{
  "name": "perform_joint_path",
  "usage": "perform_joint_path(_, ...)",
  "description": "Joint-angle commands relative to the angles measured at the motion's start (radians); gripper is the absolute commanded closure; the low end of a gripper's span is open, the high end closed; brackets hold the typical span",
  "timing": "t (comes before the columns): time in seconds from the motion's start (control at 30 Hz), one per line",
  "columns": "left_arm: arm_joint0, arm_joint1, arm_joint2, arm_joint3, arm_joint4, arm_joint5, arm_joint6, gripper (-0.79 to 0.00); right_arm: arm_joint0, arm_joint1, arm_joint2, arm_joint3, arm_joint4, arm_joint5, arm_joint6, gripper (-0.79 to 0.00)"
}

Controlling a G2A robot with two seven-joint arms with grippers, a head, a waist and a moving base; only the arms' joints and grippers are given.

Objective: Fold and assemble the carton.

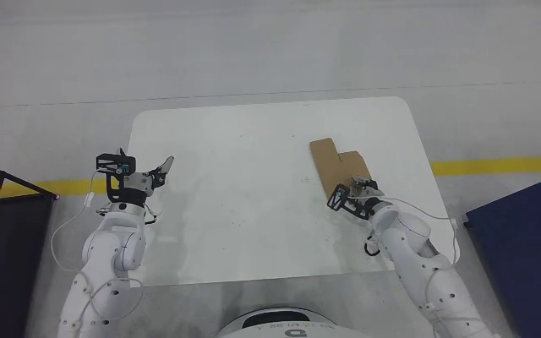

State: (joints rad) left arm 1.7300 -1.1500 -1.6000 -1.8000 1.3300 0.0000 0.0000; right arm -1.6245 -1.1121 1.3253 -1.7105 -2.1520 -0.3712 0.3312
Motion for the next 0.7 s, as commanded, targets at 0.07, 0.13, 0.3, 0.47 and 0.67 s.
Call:
perform_joint_path(0.07,0.0,0.0,0.0,0.0,0.0,0.0,0.0,-0.785,-0.011,0.0,0.002,-0.01,-0.009,0.004,-0.005,-0.372)
perform_joint_path(0.13,0.0,0.0,0.0,0.0,0.0,0.0,0.0,-0.785,-0.021,0.002,0.008,-0.02,-0.009,-0.003,-0.011,-0.369)
perform_joint_path(0.3,0.0,0.0,0.0,0.0,0.0,0.0,0.0,-0.785,-0.047,0.006,0.029,-0.045,-0.018,-0.015,-0.02,-0.366)
perform_joint_path(0.47,0.0,0.0,0.0,0.0,0.0,0.0,0.0,-0.785,-0.061,0.01,0.038,-0.062,-0.052,-0.053,-0.014,-0.369)
perform_joint_path(0.67,0.0,0.0,0.0,0.0,0.0,0.0,0.0,-0.785,-0.087,0.013,0.049,-0.088,-0.09,-0.051,0.009,-0.391)
